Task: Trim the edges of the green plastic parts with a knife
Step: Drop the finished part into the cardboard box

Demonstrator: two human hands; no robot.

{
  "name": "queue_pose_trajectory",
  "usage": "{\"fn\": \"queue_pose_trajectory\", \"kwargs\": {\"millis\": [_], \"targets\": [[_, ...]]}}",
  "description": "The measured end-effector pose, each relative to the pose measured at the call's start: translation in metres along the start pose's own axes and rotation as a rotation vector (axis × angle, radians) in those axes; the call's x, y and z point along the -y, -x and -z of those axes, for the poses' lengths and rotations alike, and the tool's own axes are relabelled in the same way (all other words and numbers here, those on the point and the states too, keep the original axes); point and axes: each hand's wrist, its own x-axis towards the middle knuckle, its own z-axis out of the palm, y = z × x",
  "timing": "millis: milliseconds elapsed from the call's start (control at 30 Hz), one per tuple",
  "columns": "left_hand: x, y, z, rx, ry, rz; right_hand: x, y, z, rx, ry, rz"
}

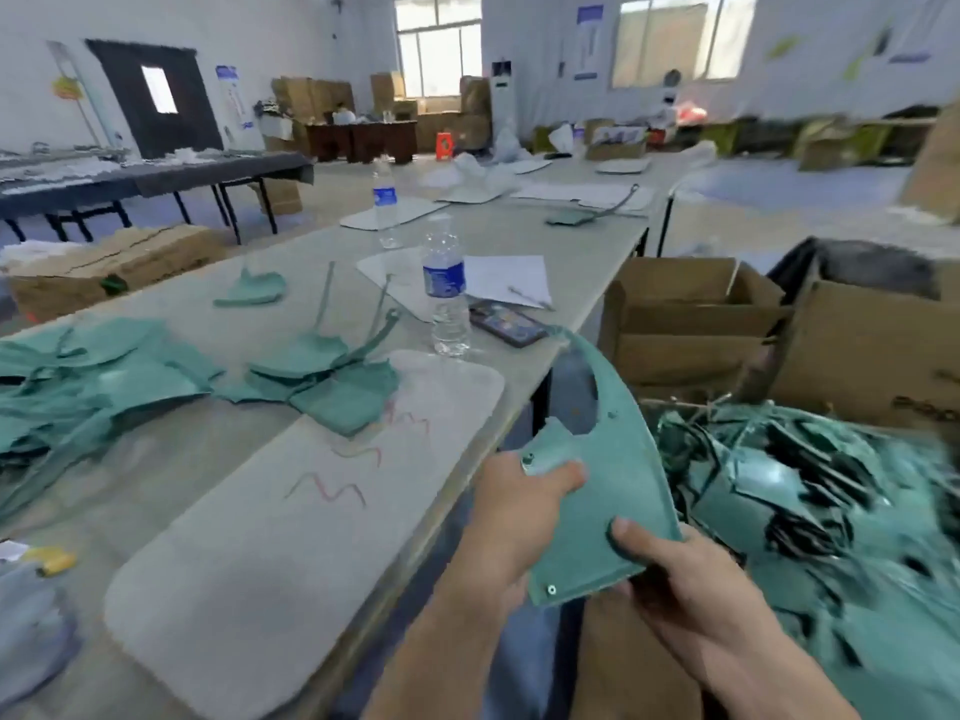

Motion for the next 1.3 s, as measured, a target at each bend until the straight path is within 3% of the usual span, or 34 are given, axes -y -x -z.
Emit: {"fn": "queue_pose_trajectory", "kwargs": {"millis": [100, 367, 467, 700, 900, 1067, 1200, 1300], "targets": [[0.05, -0.004, -0.052, 0.13, -0.073, 0.148, -0.004, 0.04, 0.064, -0.203, -0.043, -0.027], [0.168, 0.006, -0.138, 0.282, -0.228, 0.462, -0.036, 0.113, 0.178, -0.627, -0.107, -0.088], [0.191, 0.013, -0.153, 0.394, -0.221, 0.574, -0.036, 0.12, 0.21, -0.733, 0.037, -0.06], [0.208, 0.012, -0.164, 0.515, -0.353, 0.594, -0.038, 0.079, 0.281, -0.879, 0.429, -0.042], [0.22, 0.007, -0.14, 0.425, -0.332, 0.673, -0.098, 0.042, 0.338, -1.162, 0.381, -0.298], [0.215, -0.002, -0.117, 0.325, -0.314, 0.633, -0.108, 0.044, 0.328, -1.276, 0.722, -0.489], [0.211, -0.007, -0.109, 0.221, -0.215, 0.538, -0.102, 0.05, 0.291, -1.264, 0.969, -0.449], [0.202, -0.006, -0.11, 0.098, -0.042, 0.474, -0.108, 0.039, 0.245, -1.075, 1.052, -0.315]]}}
